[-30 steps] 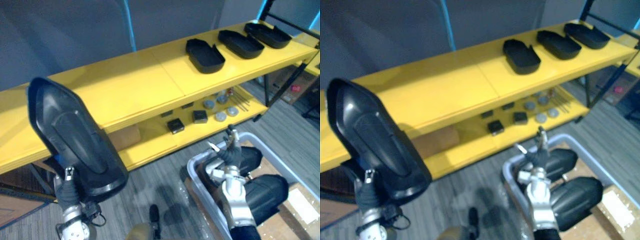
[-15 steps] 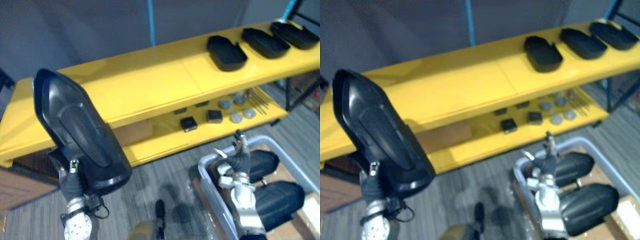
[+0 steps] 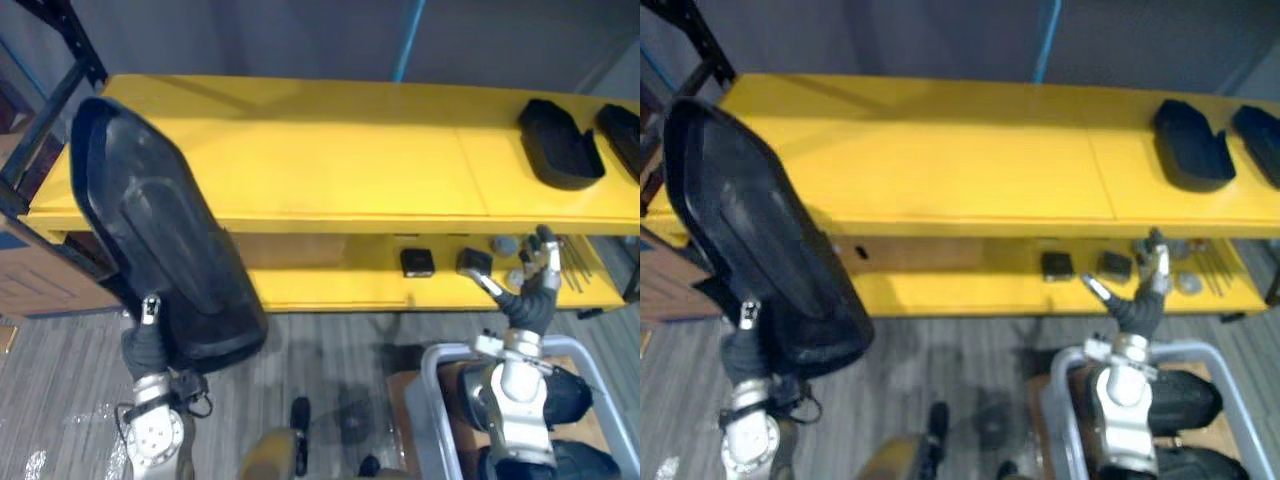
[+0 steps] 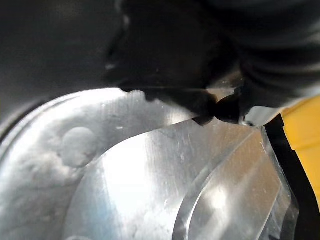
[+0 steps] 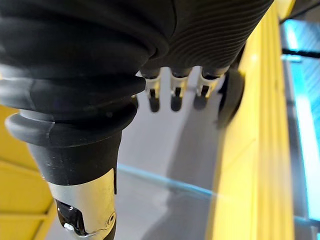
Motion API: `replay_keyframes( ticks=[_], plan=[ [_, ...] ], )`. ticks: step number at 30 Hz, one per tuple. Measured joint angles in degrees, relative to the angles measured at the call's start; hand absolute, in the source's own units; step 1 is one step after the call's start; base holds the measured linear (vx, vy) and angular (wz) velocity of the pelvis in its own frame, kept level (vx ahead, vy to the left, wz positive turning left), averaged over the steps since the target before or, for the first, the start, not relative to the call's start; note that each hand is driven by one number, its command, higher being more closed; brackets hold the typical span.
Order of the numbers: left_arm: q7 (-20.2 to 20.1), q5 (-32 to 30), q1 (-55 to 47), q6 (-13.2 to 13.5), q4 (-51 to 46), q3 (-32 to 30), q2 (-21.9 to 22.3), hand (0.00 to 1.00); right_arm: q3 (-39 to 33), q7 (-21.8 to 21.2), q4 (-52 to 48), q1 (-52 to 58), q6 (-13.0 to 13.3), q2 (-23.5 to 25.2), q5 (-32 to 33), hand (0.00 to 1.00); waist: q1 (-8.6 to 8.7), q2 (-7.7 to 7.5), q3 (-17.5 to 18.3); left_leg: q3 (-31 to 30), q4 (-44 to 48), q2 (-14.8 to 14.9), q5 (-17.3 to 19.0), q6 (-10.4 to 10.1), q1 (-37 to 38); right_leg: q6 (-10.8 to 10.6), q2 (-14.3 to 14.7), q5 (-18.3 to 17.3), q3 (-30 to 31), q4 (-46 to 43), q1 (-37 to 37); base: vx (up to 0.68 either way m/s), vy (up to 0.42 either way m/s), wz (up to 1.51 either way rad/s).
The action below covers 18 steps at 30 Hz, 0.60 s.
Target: Walk over and take plastic housings, then place them on the shelf
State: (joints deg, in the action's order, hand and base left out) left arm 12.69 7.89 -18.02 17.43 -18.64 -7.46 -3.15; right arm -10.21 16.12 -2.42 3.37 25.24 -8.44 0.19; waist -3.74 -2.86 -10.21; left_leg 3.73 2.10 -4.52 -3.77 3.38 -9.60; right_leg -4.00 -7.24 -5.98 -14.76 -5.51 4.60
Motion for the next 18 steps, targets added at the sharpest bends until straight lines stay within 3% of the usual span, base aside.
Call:
replay_keyframes(
  ticks=[3, 10, 16, 18],
  plan=[
    [0.26, -2.34, 0.76, -0.05, 0.02, 0.07, 0.35, 1.00, 0.02, -1.21, -0.87, 0.49, 1.08, -0.51, 0.21, 0.00, 1.20, 1.19, 0.65, -0.01, -5.12, 0.22, -2.24, -0.59, 2.81, -0.15, 0.07, 0.10, -0.23, 0.10, 0.44, 0.05, -0.036, -0.04],
    [1.06, -5.45, 0.85, -1.87, 1.14, -0.74, 0.29, 1.00, 1.50, -2.20, -1.36, -1.00, 1.23, -0.71, 2.53, 0.00, 1.22, 3.72, 2.51, -1.59, -7.04, 0.54, -3.27, -0.95, 4.70, -0.14, 0.59, 0.08, -2.19, 0.16, 2.17, 0.00, -0.025, 0.09],
    [2.70, -6.56, -3.85, -4.53, 2.53, -3.86, 1.86, 1.00, 7.47, -2.43, 3.03, -4.01, 0.94, -0.43, 5.36, 0.00, -0.41, 6.26, 3.03, -3.84, -6.75, 0.34, -4.50, -2.15, 4.98, 1.65, 1.36, -1.89, -3.24, 0.07, 3.46, -0.08, -0.034, 0.21],
    [1.92, -6.59, -4.84, -5.82, 2.99, -5.38, 2.48, 1.00, 8.12, -2.72, 5.00, -4.04, 0.69, 0.22, 5.85, 0.00, -0.78, 6.75, 2.75, -5.46, -6.75, 0.11, -5.53, -2.94, 3.91, 0.83, 1.35, -3.56, -4.75, 0.02, 3.39, -0.15, -0.073, 0.54]
  ],
)
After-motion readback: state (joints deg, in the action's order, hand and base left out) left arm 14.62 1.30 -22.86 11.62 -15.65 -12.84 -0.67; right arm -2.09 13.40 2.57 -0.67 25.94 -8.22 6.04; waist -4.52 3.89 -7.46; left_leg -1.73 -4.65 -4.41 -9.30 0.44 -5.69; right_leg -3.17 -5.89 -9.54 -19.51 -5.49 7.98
